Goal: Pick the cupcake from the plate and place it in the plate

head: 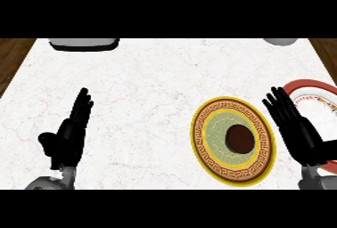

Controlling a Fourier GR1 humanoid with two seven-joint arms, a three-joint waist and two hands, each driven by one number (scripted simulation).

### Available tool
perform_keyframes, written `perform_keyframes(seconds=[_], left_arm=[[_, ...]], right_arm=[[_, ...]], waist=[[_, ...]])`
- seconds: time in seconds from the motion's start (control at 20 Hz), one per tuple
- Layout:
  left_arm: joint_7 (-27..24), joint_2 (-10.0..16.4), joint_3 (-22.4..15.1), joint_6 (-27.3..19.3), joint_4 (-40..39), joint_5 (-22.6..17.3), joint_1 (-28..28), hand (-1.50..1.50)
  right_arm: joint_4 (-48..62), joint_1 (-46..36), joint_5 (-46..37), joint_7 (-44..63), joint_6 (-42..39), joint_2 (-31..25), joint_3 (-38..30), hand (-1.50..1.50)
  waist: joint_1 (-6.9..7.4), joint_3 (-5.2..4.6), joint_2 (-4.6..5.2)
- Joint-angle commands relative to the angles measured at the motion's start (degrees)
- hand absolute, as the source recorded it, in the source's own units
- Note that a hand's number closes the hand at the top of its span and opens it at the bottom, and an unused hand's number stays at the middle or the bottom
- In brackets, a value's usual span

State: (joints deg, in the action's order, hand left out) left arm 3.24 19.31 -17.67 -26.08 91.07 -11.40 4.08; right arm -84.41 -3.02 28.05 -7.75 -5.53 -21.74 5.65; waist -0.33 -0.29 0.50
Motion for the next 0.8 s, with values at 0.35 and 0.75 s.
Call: perform_keyframes(seconds=[0.35,0.75], left_arm=[[-3.7,4.7,1.7,7.6,-4.0,-0.6,-0.9,0.0],[-8.5,4.5,2.3,12.8,-6.7,-2.5,-2.7,0.0]], right_arm=[[6.8,-7.1,-28.0,8.9,36.2,-4.5,-0.2,1.5],[11.8,-5.6,-45.3,1.7,71.3,21.3,11.6,-1.5]], waist=[[0.62,-1.31,0.37],[1.08,0.17,-0.42]])
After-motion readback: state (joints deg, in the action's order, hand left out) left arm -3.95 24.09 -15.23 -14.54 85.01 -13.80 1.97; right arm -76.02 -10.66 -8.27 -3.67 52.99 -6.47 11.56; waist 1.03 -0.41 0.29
